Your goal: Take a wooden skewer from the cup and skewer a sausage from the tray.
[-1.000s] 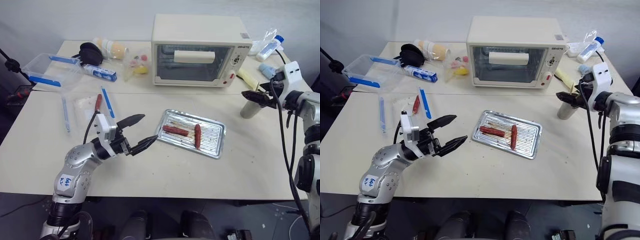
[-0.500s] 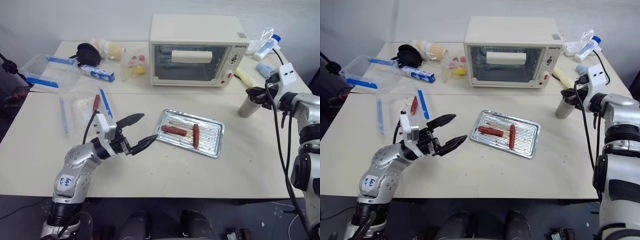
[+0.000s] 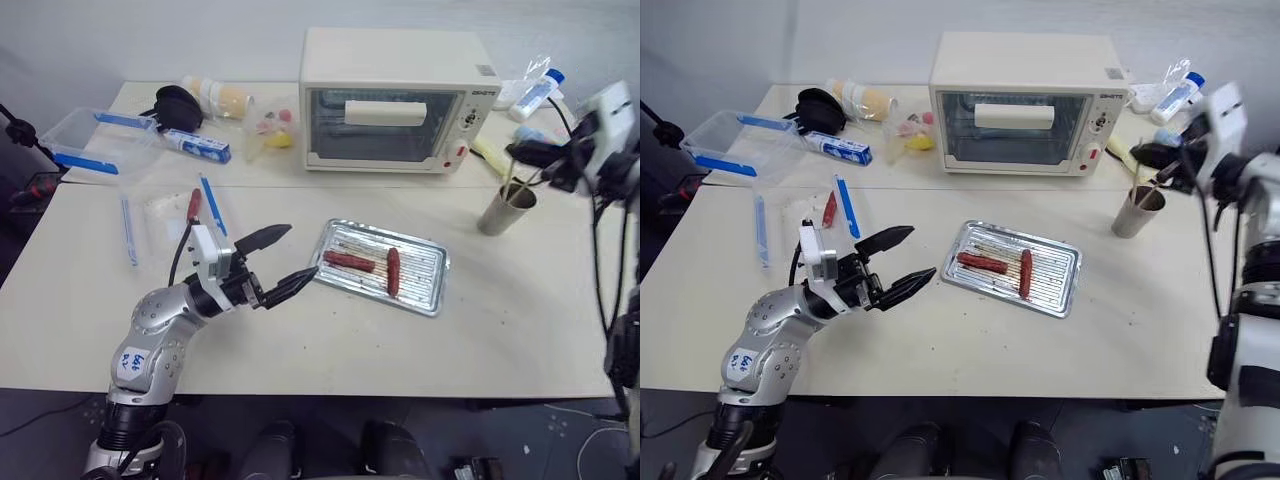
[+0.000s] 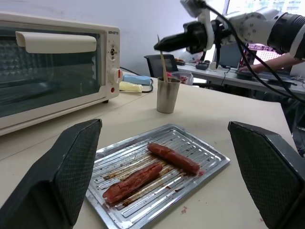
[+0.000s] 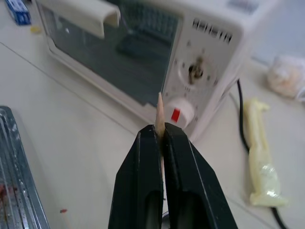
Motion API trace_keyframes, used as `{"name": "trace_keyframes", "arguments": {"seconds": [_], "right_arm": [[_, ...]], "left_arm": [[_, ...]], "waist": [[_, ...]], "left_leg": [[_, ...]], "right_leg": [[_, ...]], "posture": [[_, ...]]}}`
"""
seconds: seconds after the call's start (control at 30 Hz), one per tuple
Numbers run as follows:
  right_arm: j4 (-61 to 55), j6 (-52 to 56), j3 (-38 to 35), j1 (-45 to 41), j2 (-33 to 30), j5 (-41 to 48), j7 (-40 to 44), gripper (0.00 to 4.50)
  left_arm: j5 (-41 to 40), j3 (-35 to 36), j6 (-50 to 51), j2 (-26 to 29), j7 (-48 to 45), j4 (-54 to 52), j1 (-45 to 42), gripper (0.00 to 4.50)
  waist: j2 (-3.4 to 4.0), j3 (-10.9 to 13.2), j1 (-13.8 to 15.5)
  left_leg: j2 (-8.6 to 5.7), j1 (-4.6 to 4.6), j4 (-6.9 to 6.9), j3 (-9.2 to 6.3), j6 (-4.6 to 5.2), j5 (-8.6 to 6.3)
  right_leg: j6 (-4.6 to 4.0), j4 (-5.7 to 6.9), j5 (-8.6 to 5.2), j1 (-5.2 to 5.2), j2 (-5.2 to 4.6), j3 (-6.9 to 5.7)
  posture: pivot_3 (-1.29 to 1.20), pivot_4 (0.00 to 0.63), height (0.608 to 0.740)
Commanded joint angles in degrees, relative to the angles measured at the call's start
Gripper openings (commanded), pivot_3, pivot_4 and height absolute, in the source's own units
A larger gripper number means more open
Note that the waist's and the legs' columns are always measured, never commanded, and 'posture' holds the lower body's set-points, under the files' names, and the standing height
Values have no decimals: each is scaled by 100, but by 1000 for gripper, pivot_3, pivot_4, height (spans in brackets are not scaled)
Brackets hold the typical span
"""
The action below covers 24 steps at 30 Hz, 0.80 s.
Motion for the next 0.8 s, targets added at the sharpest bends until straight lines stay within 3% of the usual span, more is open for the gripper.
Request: {"name": "trace_keyframes", "arguments": {"seconds": [0.03, 0.17, 0.23, 0.33, 0.4, 0.63, 0.8], "right_arm": [[-932, 683, -392, -93, -274, 502, 21, 11], [-1884, 2019, -907, 19, -51, 1404, -286, 11], [-2621, 3156, -1580, 198, 517, 2434, -896, 11], [-3587, 3874, -2114, 689, 1275, 3397, -1495, 11], [-4004, 4270, -2525, 871, 2018, 4115, -2382, 11], [-5111, 4512, -2470, 1467, 3747, 5693, -4281, 11], [-5426, 4356, -2223, 1780, 4201, 6519, -5149, 11]], "left_arm": [[-73, 10, -47, -4, -111, 26, -146, 4500], [-13, -56, -153, -88, -195, 211, -317, 4500], [-5, -117, -216, -186, -237, 344, -461, 4500], [53, -198, -299, -356, -237, 473, -614, 4500], [202, -261, -571, -583, -124, 598, -751, 4500], [785, -376, -1517, -1496, 404, 1425, -1503, 4500], [940, -495, -1889, -1975, 546, 1872, -1928, 4500]], "waist": [[0, 0, -4], [0, 0, -15], [0, 0, -19], [-3, -2, -2], [-3, -2, 2], [-3, -2, 128], [-4, -2, 118]], "left_leg": [[0, 0, 0, 0, 0, 0], [1, 2, 2, 2, 0, 0], [3, 2, 1, 1, -1, 0], [5, 2, 1, -8, -2, 1], [2, -1, 2, -7, -2, 1], [-10, -61, 28, 2, 7, 7], [-12, -62, 28, 6, 11, 9]], "right_leg": [[0, 0, 0, 0, 0, 0], [-1, 6, 1, 1, -1, 2], [-1, 6, 1, 0, 0, 1], [-1, 7, 1, 2, 1, 1], [-1, 8, 1, 0, 0, 1], [2, 41, 3, -66, -5, 6], [3, 44, 3, -70, -4, 7]], "posture": [[0, 150, 740], [0, 150, 740], [0, 150, 740], [0, 150, 740], [0, 150, 740], [0, 150, 740], [0, 150, 740]]}}
